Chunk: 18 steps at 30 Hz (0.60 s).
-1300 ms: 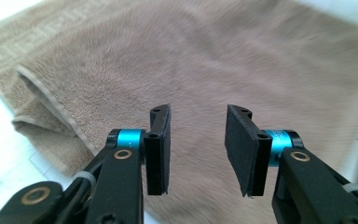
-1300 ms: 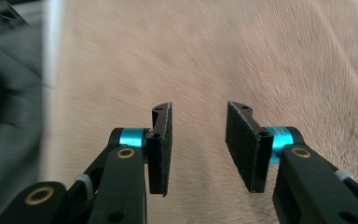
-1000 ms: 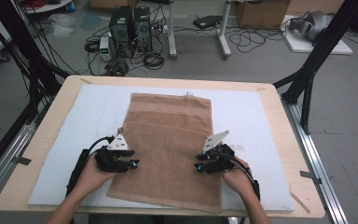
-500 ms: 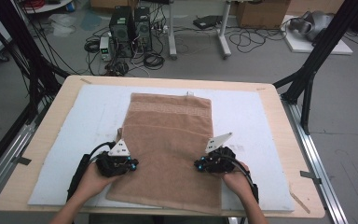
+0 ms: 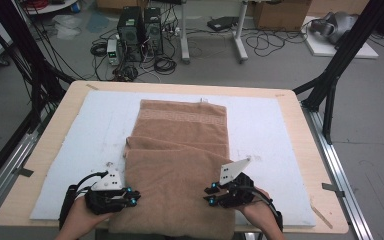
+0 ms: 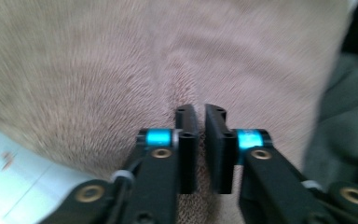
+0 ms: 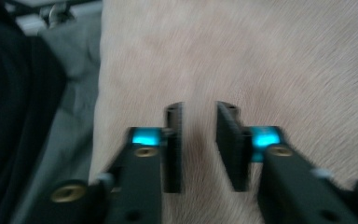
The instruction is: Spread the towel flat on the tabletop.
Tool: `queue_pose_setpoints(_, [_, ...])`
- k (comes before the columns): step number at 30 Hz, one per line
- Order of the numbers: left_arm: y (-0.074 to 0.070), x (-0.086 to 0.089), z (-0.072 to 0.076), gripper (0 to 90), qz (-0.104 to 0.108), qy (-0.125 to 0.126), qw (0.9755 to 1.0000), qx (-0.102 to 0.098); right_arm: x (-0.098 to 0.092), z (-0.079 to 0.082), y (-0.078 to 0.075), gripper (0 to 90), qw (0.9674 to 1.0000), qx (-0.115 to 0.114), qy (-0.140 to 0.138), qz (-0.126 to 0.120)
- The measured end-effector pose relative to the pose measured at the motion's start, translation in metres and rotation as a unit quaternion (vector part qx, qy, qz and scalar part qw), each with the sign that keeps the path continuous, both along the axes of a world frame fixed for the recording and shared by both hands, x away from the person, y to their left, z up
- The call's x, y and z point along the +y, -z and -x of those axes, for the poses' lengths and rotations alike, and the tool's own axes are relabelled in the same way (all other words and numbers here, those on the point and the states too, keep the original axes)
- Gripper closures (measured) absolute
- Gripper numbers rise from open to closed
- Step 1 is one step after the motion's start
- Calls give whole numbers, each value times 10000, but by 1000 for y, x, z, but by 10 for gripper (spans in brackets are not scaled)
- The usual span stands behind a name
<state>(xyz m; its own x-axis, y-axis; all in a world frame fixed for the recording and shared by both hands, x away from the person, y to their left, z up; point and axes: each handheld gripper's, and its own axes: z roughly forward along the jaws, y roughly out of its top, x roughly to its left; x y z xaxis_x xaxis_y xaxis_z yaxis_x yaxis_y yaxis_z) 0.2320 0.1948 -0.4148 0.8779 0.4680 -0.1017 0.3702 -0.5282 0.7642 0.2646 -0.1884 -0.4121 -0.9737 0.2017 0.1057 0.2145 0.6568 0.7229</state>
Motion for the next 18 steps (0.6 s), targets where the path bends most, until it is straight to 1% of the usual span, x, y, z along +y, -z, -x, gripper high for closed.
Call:
queue_pose_setpoints(1, [-3, -1, -4, 721, 42, -23, 10000, -69, -1, -2, -3, 679, 10000, -61, 59, -9])
queue_pose_setpoints(2, [-5, -3, -9, 690, 17, -104, 9999, -134, 0, -6, -6, 660, 9997, -192, 134, 27])
queue_pose_setpoints(3, [-5, -5, -14, 661, -69, -186, 9995, -244, 1, -10, -7, 647, 9992, -302, 244, 136])
queue_pose_setpoints(5, [0, -8, -26, 626, -146, -362, 9989, -266, 2, -21, -6, 623, 9981, -400, 382, 269])
queue_pose_setpoints(6, [3, -9, -32, 612, -258, -430, 9984, -274, 2, -26, -4, 622, 9979, -346, 466, 301])
queue_pose_setpoints(7, [6, -10, -36, 601, -326, -489, 9980, -246, 2, -32, -1, 621, 9976, -321, 507, 346])
queue_pose_setpoints(8, [10, -11, -40, 597, -488, -530, 9970, -272, 2, -37, 3, 617, 9973, -302, 542, 405])
queue_pose_setpoints(9, [15, -11, -43, 597, -612, -549, 9963, -233, 2, -41, 7, 617, 9971, -230, 588, 425])
queue_pose_setpoints(10, [19, -11, -45, 601, -643, -540, 9964, -144, 2, -44, 11, 618, 9970, -164, 615, 443])
queue_pose_setpoints(11, [23, -11, -46, 623, -648, -520, 9964, -151, 2, -46, 15, 631, 9969, -86, 602, 498])
queue_pose_setpoints(12, [24, -10, -44, 644, -580, -540, 9966, -203, 3, -48, 20, 663, 9966, -13, 572, 593])
queue_pose_setpoints(13, [25, -8, -43, 704, -504, -542, 9971, -192, 4, -47, 23, 686, 9968, -41, 557, 580])
queue_pose_setpoints(14, [25, -8, -42, 754, -454, -527, 9975, -153, 2, -47, 25, 722, 9974, -18, 573, 445])
queue_pose_setpoints(15, [25, -8, -41, 800, -456, -492, 9976, -161, 2, -47, 26, 763, 9976, 54, 578, 378])
queue_pose_setpoints(16, [25, -8, -39, 832, -480, -495, 9975, -171, 1, -47, 26, 784, 9978, 57, 550, 354])
queue_pose_setpoints(18, [23, -8, -34, 845, -512, -434, 9975, -216, 3, -44, 25, 825, 9983, 80, 424, 399])
